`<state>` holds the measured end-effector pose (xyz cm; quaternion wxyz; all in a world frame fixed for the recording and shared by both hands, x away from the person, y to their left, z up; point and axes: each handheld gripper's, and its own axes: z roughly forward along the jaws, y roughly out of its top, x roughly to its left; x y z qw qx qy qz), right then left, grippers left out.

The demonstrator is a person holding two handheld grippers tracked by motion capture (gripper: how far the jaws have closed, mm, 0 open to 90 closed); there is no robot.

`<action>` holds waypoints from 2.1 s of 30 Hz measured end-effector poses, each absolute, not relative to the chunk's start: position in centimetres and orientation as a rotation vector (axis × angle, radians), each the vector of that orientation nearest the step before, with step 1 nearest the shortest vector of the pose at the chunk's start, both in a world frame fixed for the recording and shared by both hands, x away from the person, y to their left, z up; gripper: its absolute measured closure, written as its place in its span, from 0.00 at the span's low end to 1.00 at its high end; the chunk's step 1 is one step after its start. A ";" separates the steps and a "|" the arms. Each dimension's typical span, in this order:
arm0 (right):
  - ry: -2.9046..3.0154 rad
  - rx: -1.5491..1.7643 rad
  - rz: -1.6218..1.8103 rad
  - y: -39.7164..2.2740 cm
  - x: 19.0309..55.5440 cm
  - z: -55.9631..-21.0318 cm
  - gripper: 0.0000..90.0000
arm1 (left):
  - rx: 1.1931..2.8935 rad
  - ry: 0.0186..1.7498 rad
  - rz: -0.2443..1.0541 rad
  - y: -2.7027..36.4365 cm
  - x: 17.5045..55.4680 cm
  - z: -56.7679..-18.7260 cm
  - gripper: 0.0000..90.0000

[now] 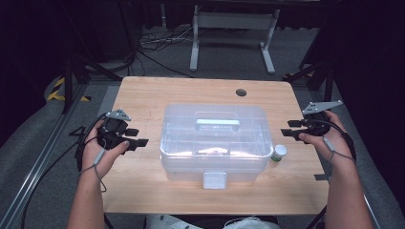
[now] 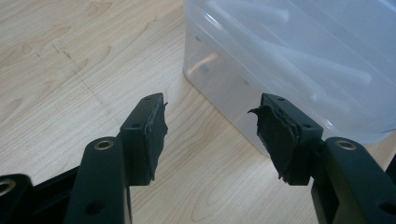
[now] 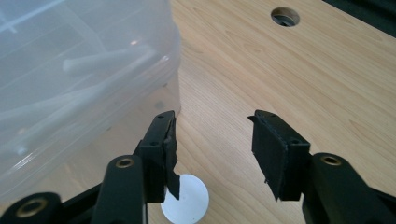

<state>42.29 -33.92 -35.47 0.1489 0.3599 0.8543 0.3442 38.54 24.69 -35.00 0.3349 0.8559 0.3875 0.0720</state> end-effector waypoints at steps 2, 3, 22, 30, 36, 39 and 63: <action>2.446 1.046 0.984 -34.1 42.3 -35.5 0.56 | 2.230 1.012 0.188 24.7 38.6 -35.0 0.47; 2.442 1.045 0.984 -34.2 42.3 -35.5 0.56 | 2.230 1.012 0.188 24.7 38.6 -35.0 0.47; 2.457 1.044 1.020 -34.4 42.2 -35.7 0.54 | 2.249 0.941 0.185 23.1 38.5 -31.9 0.49; 2.458 1.054 1.029 -34.1 42.3 -35.9 0.53 | 2.230 0.830 0.124 21.2 38.4 -30.0 0.49; 2.463 1.041 1.036 -33.8 42.3 -35.9 0.53 | 2.251 0.775 0.120 19.5 38.5 -29.2 0.47; 2.472 1.039 1.039 -33.7 42.3 -35.9 0.53 | 2.245 0.760 0.098 18.8 38.5 -28.8 0.47; 2.508 1.006 1.126 -33.0 42.3 -36.0 0.51 | 2.284 0.622 0.088 11.6 40.2 -28.5 0.48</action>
